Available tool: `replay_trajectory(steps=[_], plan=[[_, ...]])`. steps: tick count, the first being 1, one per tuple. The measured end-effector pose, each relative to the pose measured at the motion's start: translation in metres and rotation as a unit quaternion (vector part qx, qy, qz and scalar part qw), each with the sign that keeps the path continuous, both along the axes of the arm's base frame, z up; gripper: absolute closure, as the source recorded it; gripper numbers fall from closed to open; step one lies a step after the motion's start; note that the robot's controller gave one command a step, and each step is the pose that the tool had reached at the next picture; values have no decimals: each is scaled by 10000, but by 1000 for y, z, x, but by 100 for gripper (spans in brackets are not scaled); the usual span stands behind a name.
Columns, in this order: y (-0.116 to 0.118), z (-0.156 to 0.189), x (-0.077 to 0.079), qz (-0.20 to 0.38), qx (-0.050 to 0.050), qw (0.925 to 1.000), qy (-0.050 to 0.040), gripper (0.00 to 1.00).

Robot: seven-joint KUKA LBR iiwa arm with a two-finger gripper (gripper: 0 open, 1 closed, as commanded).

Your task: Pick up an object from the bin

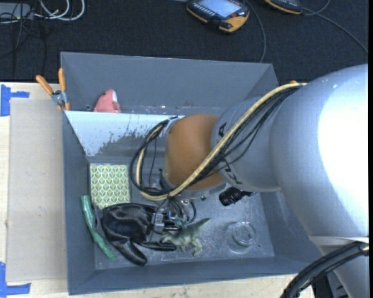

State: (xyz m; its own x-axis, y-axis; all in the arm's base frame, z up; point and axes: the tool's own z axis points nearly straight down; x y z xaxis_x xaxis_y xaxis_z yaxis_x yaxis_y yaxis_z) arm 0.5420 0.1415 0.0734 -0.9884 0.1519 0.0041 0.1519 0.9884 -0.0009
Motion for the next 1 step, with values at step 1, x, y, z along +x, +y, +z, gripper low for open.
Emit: replay_trajectory(steps=[1], plan=[[-1,-3,13,-621,2,9981,1,0]])
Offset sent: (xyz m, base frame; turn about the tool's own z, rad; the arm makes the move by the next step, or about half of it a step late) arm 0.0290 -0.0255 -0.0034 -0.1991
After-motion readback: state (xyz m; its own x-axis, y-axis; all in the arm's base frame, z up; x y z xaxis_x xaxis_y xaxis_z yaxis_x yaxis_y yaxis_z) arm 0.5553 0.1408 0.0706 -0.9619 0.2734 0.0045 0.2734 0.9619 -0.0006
